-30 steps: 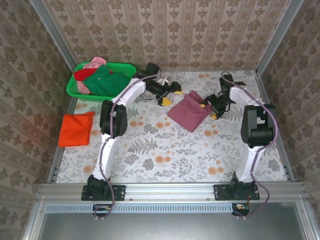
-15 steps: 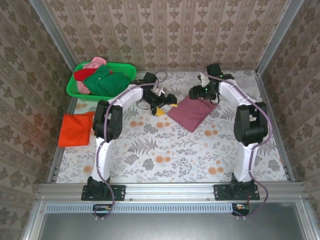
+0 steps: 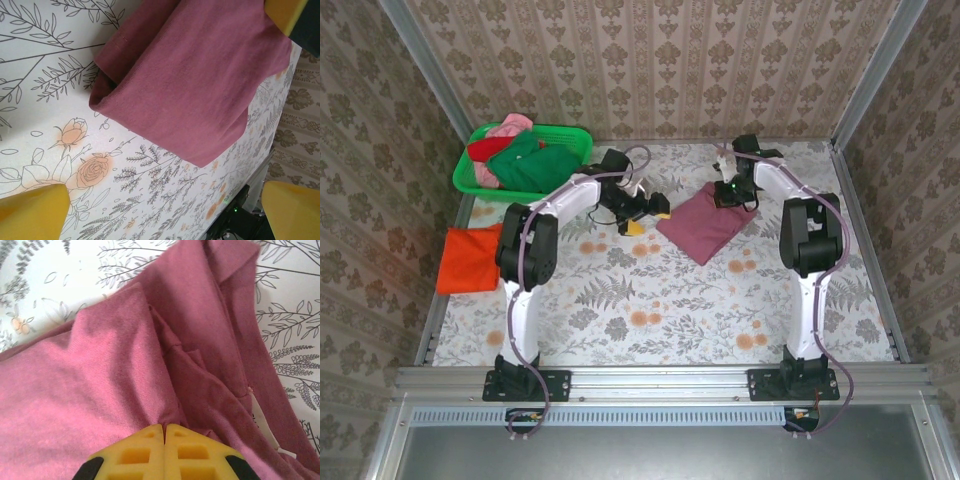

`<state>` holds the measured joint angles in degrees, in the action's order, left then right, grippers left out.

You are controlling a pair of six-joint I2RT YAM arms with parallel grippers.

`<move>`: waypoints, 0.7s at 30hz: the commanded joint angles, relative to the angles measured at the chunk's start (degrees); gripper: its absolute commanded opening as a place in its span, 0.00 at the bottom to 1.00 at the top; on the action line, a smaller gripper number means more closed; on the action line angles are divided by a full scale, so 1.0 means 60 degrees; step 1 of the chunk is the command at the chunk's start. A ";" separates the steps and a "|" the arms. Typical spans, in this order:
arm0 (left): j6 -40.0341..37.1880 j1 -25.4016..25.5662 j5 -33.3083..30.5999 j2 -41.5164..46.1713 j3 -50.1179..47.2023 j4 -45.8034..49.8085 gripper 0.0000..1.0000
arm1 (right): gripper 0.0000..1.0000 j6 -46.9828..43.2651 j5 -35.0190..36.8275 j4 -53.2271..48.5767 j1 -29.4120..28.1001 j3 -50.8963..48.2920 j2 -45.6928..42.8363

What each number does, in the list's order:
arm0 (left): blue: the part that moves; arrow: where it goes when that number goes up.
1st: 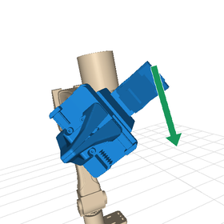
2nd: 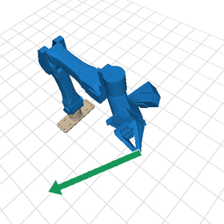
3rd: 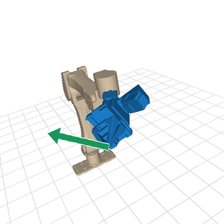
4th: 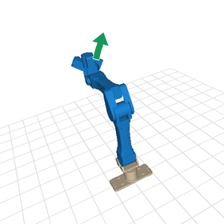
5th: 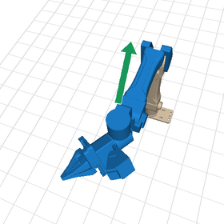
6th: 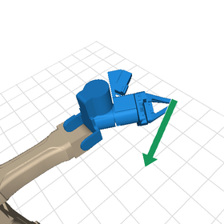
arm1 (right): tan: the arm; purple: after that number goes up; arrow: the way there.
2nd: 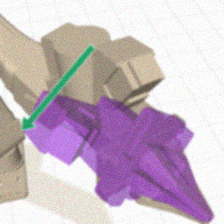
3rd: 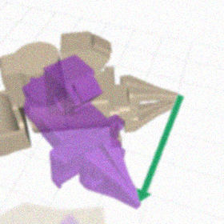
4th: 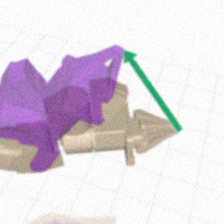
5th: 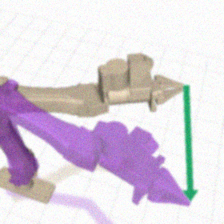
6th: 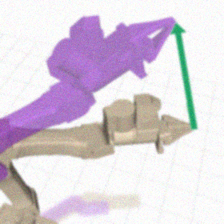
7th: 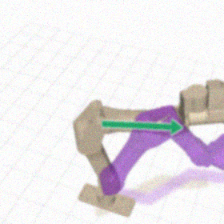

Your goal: Fold and stack the t-shirts

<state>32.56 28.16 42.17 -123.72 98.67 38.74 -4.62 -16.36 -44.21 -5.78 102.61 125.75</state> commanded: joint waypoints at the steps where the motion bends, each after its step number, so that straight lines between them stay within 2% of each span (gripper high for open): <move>1: -0.0006 0.0056 -0.0175 0.0390 -0.0121 -0.0132 1.00 | 0.00 -0.0121 -0.0421 -0.0695 -0.0061 -0.0299 -0.0502; 3: -0.0045 0.0052 -0.0266 0.0421 -0.0116 -0.0103 1.00 | 0.00 0.0385 -0.0532 -0.0533 -0.0140 -0.0845 -0.0725; 6: -0.0091 0.0052 -0.0430 0.0506 -0.0162 -0.0084 1.00 | 0.01 0.1193 -0.1272 0.0636 -0.0393 -0.2185 -0.1420; 9: -0.0108 0.0052 -0.0504 0.0588 -0.0240 -0.0150 1.00 | 0.03 0.1484 -0.1821 0.1155 -0.0734 -0.2808 -0.1626; 16: -0.0311 0.0023 -0.0728 0.0743 -0.0429 -0.0020 1.00 | 0.05 0.0827 -0.2115 0.0327 -0.1499 -0.1334 -0.0501; 19: -0.0506 0.0014 -0.0979 0.1008 -0.0642 0.0027 1.00 | 0.08 0.0888 -0.2858 0.0238 -0.1721 -0.0777 -0.0202; 21: -0.0639 -0.0006 -0.1342 0.1314 -0.0957 -0.0177 1.00 | 0.15 0.0848 -0.3724 0.0144 -0.1761 -0.0515 -0.0116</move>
<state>31.31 28.14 37.06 -120.57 94.72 37.65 1.34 -30.11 -40.95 -16.05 96.62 123.87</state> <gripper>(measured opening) 0.997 0.120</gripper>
